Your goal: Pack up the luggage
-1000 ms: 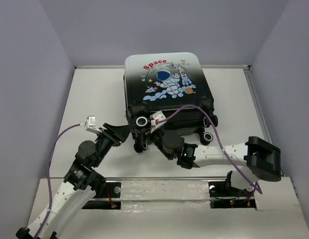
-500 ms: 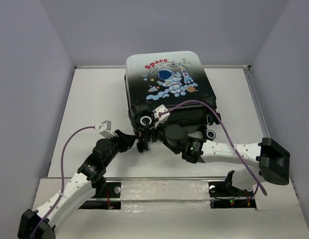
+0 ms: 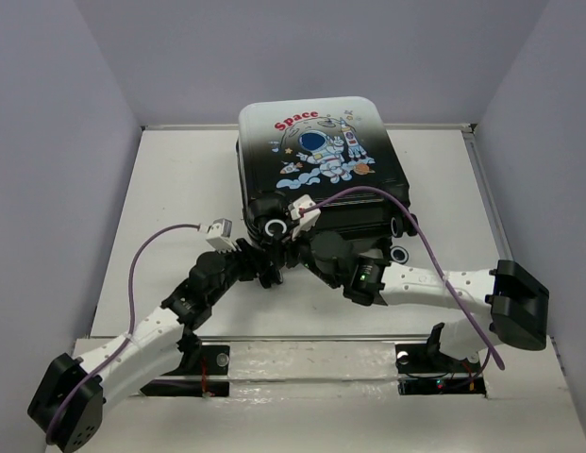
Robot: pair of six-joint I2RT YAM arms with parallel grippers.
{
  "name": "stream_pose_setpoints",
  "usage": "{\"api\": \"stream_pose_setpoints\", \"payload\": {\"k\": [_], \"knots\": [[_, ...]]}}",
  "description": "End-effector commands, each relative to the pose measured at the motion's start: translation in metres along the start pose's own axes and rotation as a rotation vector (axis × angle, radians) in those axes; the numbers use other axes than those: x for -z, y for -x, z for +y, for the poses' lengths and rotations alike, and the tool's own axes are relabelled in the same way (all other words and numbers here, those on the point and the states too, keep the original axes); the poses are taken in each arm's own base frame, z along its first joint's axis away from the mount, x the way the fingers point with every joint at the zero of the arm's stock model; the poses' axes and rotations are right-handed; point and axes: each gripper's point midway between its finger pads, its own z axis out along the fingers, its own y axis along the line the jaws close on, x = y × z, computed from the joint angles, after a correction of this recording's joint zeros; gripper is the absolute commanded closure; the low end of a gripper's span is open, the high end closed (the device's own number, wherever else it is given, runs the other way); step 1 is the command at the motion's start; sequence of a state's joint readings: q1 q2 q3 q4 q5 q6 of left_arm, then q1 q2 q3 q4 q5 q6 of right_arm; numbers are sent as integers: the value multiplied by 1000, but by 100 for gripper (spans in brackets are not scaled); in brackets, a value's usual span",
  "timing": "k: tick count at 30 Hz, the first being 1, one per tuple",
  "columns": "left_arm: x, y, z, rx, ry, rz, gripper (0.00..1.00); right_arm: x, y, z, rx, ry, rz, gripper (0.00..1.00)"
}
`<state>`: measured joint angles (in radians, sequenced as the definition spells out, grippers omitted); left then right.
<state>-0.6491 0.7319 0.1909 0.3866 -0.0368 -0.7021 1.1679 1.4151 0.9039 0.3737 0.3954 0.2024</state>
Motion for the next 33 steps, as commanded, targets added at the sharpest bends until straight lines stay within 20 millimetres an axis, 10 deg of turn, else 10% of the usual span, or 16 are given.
{"api": "stream_pose_setpoints", "payload": {"k": [1, 10, 16, 30, 33], "knots": [[-12, 31, -31, -47, -69, -86, 49, -3, 74, 22, -115, 79, -193, 93], [-25, 53, -23, -79, 58, -173, 55, -1, 59, 36, -137, 160, -154, 93], [-26, 69, -6, -92, 182, -242, 94, 7, 47, 34, -171, 176, -134, 93], [13, 64, 64, -88, 497, -277, 94, 85, 9, -32, -159, 13, -62, 93], [17, 73, 66, -78, 511, -300, 94, 106, 25, -37, -176, 26, -98, 93]]}}
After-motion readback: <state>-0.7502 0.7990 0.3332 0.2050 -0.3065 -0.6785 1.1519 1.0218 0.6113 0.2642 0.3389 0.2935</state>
